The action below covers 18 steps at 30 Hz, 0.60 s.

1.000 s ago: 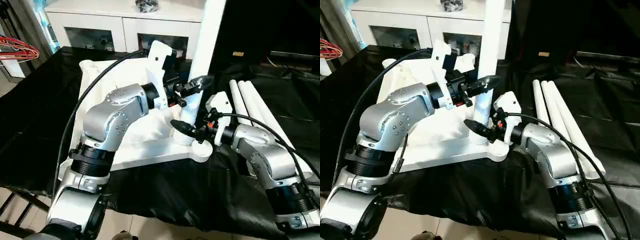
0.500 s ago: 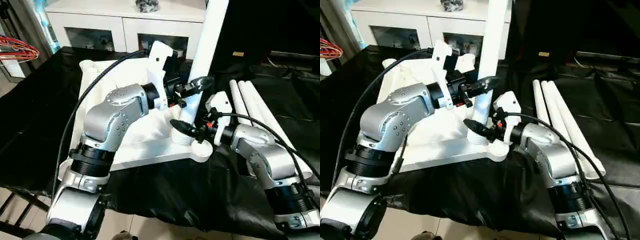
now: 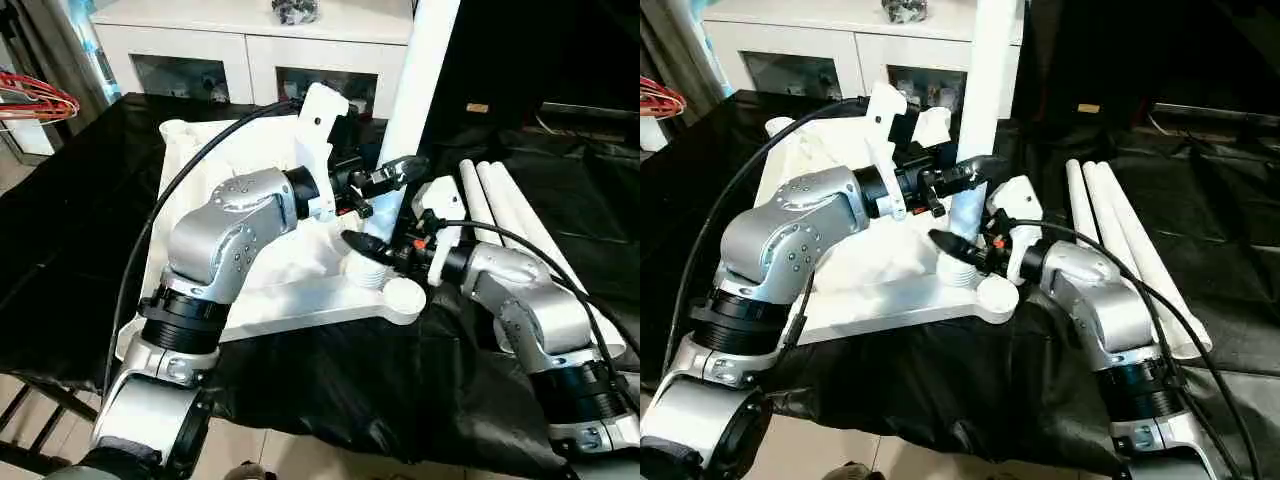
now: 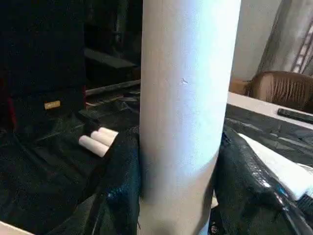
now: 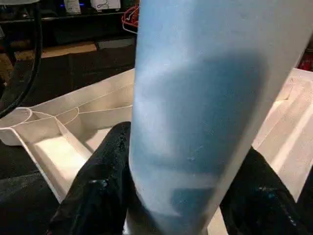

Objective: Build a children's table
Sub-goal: Insert table leg to table base

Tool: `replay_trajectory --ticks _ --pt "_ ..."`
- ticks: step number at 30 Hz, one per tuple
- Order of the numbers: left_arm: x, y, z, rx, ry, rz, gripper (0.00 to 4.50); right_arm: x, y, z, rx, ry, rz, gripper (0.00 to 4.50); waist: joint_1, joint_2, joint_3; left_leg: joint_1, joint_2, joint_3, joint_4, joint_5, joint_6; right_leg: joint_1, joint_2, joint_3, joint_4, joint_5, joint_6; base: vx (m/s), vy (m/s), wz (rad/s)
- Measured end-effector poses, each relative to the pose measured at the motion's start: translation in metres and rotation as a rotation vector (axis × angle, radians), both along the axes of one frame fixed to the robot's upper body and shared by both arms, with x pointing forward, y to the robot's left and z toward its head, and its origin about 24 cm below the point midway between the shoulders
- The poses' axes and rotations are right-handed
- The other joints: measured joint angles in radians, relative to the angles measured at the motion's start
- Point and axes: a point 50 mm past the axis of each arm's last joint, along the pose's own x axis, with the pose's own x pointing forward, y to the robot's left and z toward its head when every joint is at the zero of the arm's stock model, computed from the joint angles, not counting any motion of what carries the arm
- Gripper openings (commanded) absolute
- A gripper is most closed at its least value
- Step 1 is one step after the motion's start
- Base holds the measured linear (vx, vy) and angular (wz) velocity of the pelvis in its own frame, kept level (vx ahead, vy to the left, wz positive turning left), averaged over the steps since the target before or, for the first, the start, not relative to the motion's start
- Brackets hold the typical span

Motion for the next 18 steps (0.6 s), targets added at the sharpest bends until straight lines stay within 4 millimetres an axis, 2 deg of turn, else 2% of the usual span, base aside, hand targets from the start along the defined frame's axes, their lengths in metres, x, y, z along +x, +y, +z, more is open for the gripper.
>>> replay_trajectory --ticks 18 --pt "-0.0027 -0.0065 -0.0027 0.042 -0.027 -0.030 1.82 -0.0016 -0.0017 -0.0047 -0.036 0.008 0.003 1.93 -0.001 0.000 0.000 0.000 0.000 0.000 0.000 0.000 0.000 0.000 0.000 0.000 0.000 0.000 0.000 0.000 0.000 0.00"
